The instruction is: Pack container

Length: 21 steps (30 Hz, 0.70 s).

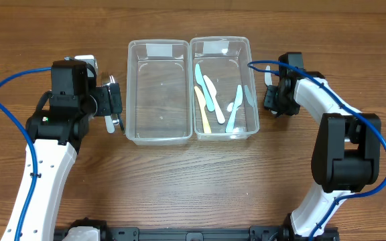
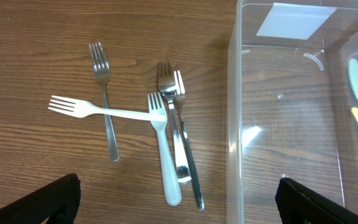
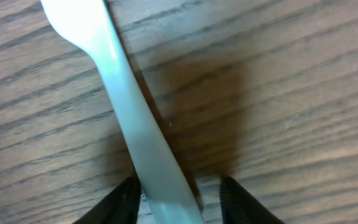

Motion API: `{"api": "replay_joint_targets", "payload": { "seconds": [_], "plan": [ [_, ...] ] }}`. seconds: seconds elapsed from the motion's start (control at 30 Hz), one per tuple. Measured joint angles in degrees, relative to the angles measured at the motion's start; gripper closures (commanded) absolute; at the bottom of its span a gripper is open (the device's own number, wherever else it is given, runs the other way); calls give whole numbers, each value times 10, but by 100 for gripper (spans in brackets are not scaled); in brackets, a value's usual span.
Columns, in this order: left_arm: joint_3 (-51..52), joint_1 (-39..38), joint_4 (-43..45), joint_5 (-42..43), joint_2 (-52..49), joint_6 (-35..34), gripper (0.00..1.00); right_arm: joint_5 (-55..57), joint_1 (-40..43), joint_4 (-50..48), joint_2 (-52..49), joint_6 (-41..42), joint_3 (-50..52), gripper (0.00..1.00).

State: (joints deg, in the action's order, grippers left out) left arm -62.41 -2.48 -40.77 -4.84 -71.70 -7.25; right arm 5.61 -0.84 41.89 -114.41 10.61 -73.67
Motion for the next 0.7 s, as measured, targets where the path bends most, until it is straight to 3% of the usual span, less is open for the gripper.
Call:
{"api": "replay_joint_targets", "payload": {
  "seconds": [0.1, 0.23, 0.37, 0.6, 0.7],
  "plan": [
    [0, 0, 0, 0, 0, 0, 0, -3, 3, -12, 0, -37, 1, 51],
    [0, 0, 0, 0, 0, 0, 0, -11, 5, -19, -1, -69, 1, 63],
    [0, 0, 0, 0, 0, 0, 0, -18, 5, -28, -2, -81, 1, 65],
    [0, 0, 0, 0, 0, 0, 0, -25, 11, -22, -2, -87, 1, 92],
    [0, 0, 0, 0, 0, 0, 0, -28, 13, -19, -2, -80, 0, 96]
  ]
}}
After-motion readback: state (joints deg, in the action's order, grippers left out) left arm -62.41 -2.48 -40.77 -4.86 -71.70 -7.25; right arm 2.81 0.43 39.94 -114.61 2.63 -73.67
